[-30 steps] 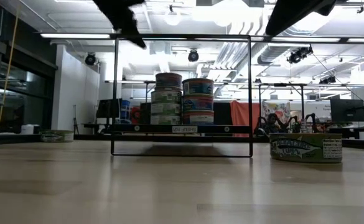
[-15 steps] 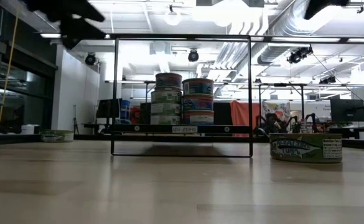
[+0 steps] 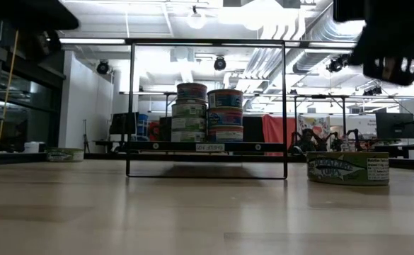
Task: Stack canned seafood by type on shelf
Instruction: Move the pink and blue tuna can to the bottom middle of the table
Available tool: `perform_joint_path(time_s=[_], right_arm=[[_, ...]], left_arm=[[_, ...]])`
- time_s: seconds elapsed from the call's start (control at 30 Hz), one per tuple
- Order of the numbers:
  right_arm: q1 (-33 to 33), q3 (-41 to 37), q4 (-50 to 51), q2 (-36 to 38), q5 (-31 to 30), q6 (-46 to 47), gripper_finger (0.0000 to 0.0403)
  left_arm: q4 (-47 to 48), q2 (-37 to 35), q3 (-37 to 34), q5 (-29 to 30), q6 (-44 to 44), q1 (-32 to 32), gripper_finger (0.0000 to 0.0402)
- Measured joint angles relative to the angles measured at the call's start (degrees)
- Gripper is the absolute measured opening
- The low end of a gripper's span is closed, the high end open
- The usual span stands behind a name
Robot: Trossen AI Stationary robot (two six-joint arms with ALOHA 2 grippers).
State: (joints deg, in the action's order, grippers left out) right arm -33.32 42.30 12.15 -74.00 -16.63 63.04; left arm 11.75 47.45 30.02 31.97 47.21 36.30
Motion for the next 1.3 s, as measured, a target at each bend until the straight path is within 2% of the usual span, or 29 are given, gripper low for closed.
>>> perform_joint_path(time_s=[0.13, 0.37, 0.47, 0.67, 0.87, 1.03, 1.3], right_arm=[[0.3, 0.0, 1.6, -3.6, 1.7, -0.3, 0.0000], [0.3, 0.4, 4.2, -10.1, 3.2, 2.5, 0.0000], [-0.5, 2.1, 4.1, -10.5, 3.4, 0.9, 0.0000], [-1.2, 7.5, 11.9, -10.4, 6.9, -0.7, 0.0000], [-1.2, 10.7, 21.4, -10.4, 2.4, 8.3, 0.0000], [-1.2, 11.4, 22.4, -10.4, 3.4, 11.5, 0.0000], [-1.2, 11.4, 22.4, -10.4, 5.2, 9.8, 0.0000]], left_arm=[[-4.2, 2.5, 0.0, 1.3, 3.4, 6.4, 0.0001], [-9.3, 8.6, 0.0, 14.8, 11.6, 18.2, 0.0000], [-10.5, 10.3, 0.0, 17.3, 13.6, 20.5, 0.0000], [-11.8, 11.1, 0.0, 17.2, 10.9, 21.3, 0.0000], [-11.7, 11.1, 0.0, 15.0, 2.8, 21.3, 0.0000], [-11.6, 11.2, 0.0, 10.9, 0.6, 21.3, 0.0000], [-12.1, 12.4, 0.0, 11.2, 2.3, 21.0, 0.0000]])
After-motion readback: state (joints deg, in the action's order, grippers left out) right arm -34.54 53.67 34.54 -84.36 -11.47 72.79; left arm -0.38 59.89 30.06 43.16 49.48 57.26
